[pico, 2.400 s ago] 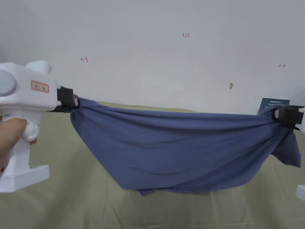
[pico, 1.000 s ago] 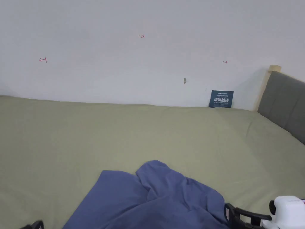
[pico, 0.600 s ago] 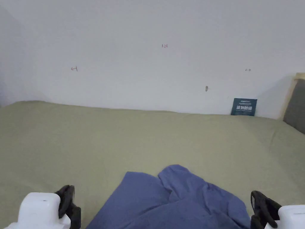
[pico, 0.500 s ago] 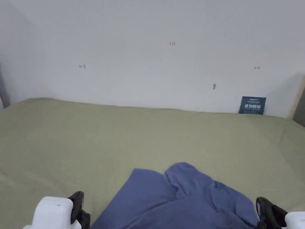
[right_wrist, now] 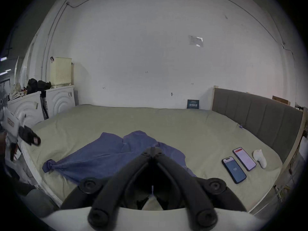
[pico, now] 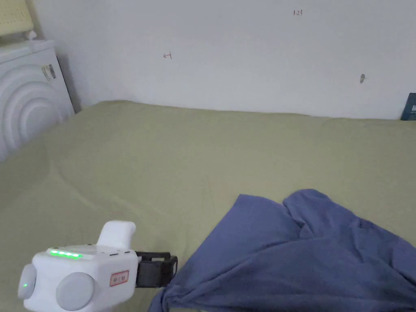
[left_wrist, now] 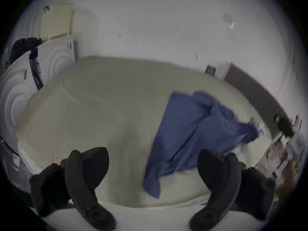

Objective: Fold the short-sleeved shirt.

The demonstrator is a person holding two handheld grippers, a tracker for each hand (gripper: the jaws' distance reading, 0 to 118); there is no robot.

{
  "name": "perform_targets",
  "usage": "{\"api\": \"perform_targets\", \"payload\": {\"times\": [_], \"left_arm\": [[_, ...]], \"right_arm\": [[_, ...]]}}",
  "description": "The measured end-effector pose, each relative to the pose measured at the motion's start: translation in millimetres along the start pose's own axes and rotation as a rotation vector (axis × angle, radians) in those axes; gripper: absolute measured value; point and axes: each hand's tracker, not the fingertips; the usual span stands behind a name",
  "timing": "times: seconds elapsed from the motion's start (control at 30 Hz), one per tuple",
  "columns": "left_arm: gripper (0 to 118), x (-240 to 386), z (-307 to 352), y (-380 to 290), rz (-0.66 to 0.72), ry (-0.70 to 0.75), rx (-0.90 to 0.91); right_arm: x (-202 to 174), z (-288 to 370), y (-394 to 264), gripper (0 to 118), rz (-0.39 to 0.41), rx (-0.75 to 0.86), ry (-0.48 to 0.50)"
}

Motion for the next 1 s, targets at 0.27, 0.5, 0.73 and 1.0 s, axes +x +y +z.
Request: {"api": "perform_targets", "payload": {"times": [0.27,0.5,0.73,1.0], "left_arm": [[65,15,-67,-47,-0.109,0.013,-0.273],[8,7,-59,-39,-0.037,0.008,-0.18],[8,12,-56,-36,-0.059,-0.015,-0.181],[8,10,-60,-40,-0.021,-0.013,-0.202]], "right_arm": [[2,-16,-5,0,0.037,-0.068,0.006],[7,-69,1,0,0.061,-0.127,0.052],[27,-245,68,13,0.192,-0.384,0.365],[25,-419,41,102,0.441,-0.857,0.382]]}}
